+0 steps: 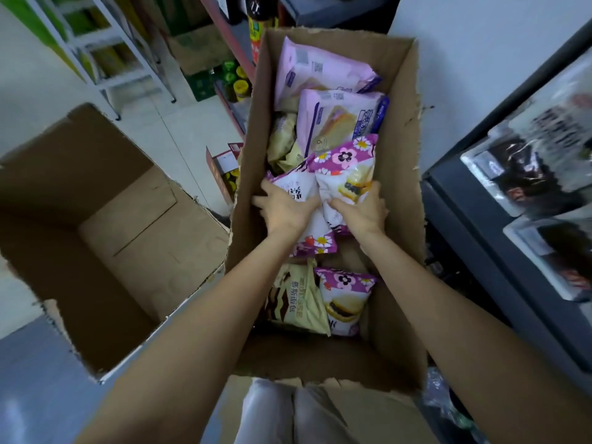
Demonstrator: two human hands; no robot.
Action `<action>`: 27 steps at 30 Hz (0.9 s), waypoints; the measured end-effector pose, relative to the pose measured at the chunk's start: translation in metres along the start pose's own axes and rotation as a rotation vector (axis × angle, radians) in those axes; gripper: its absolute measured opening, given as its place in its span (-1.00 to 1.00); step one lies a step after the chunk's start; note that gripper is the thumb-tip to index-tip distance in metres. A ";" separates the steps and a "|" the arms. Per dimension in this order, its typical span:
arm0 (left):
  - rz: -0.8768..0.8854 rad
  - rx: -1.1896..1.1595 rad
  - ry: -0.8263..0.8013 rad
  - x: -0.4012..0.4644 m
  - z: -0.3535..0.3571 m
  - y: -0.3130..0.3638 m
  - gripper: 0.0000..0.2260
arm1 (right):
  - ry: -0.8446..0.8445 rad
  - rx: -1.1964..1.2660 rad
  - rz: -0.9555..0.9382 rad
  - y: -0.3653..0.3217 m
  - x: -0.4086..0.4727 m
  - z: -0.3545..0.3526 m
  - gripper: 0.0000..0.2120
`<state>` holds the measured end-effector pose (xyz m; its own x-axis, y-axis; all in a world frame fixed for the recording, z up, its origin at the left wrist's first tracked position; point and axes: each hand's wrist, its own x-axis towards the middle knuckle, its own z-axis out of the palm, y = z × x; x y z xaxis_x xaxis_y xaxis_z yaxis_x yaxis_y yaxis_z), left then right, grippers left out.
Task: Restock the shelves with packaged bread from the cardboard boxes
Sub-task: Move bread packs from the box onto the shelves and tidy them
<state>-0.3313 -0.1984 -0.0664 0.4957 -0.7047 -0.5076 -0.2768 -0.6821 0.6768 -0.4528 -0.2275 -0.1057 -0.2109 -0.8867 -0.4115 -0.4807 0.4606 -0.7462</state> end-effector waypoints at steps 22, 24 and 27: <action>0.588 -0.632 -0.588 -0.405 -0.101 0.065 -0.30 | -0.173 1.003 -0.205 -0.032 -0.394 -0.288 -0.59; 0.624 -0.631 -0.657 -0.455 -0.092 0.074 -0.27 | -0.123 1.016 -0.237 -0.019 -0.428 -0.327 -0.59; 0.673 -0.607 -0.759 -0.525 -0.067 0.087 -0.33 | 0.027 1.042 -0.320 0.007 -0.478 -0.390 -0.56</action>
<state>-0.5603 0.1256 0.2952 -0.2730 -0.9620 -0.0002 0.2422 -0.0689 0.9678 -0.6876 0.1836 0.2901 -0.2295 -0.9662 -0.1173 0.4383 0.0050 -0.8988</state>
